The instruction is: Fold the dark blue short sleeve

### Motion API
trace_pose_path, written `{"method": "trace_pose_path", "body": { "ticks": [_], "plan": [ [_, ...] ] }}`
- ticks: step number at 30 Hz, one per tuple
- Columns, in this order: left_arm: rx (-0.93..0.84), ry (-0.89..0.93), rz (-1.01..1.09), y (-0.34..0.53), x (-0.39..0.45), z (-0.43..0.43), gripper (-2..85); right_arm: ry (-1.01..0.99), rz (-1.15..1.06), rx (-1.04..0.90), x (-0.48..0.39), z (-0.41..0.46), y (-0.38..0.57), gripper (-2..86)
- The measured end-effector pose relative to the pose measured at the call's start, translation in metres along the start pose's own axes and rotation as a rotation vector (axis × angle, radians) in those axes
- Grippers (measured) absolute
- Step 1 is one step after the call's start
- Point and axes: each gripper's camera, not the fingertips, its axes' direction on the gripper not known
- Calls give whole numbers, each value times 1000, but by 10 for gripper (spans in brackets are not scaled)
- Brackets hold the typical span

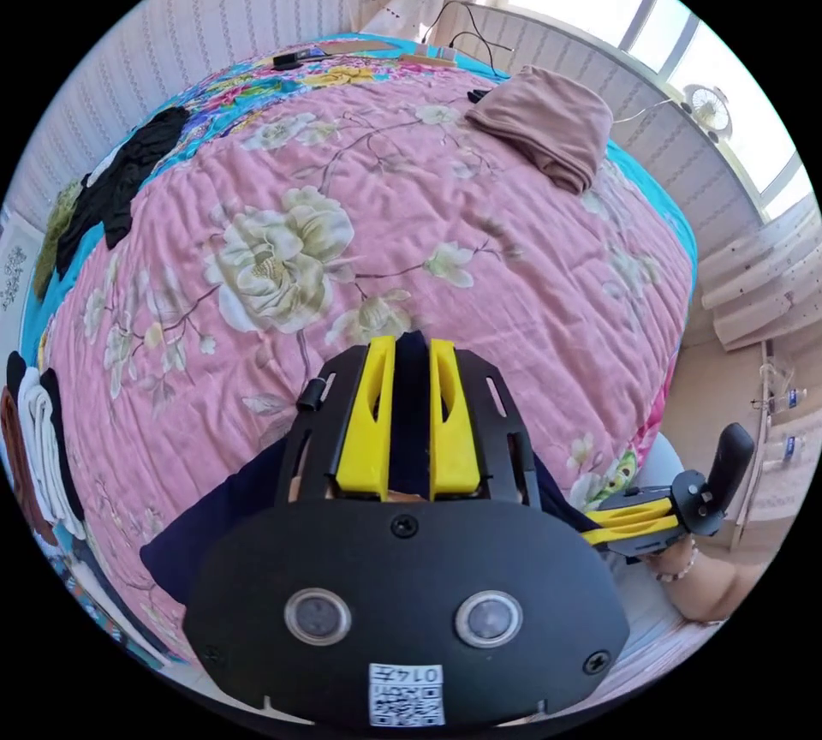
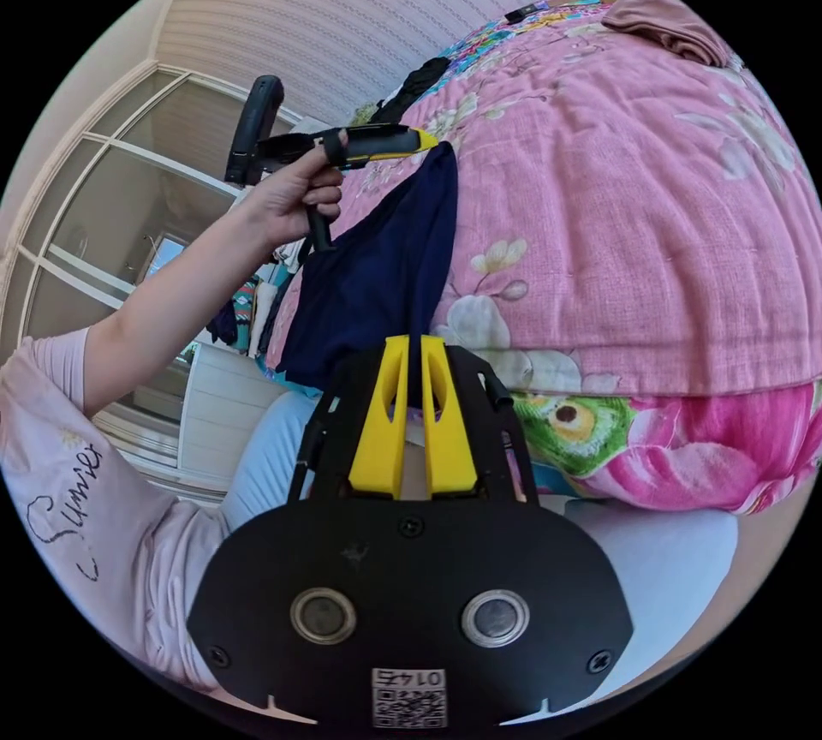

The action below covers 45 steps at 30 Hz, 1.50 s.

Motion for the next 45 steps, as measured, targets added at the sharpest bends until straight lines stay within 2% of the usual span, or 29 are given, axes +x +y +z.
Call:
{"method": "trace_pose_path", "body": {
  "ticks": [6, 15, 19, 23, 25, 28, 33, 35, 38, 42, 45],
  "plan": [
    [20, 89, -23, 1, -23, -7, 15, -65, -58, 10, -4, 4, -13, 10],
    [209, 86, -62, 68, -109, -106, -2, -266, -260, -7, -74, 30, -61, 8],
    [261, -20, -192, 138, -184, -153, 2, -321, -450, -129, -161, 87, -110, 9],
    [306, -107, -444, 218, -263, -169, 16, -304, -492, -238, -234, 166, -149, 13],
    [323, -151, -538, 255, -283, -175, 16, -293, -496, -379, -269, 231, -160, 17],
    [320, -125, -596, 309, -296, -179, 19, -262, -535, -543, -299, 284, -154, 19],
    [283, -78, -558, 374, -271, -186, 30, -336, -564, -583, -325, 290, -161, 22],
    [246, -7, -459, 392, -247, -188, 35, -313, -582, -572, -334, 287, -175, 22],
    [137, 78, -316, 400, -222, -179, 40, -206, -603, -541, -348, 285, -208, 23],
    [61, 25, -284, 403, -217, -163, 71, -72, -644, -515, -379, 296, -259, 30],
    [60, 84, -294, 402, -226, -155, 57, 71, -707, -460, -412, 312, -294, 45]
  ]
}}
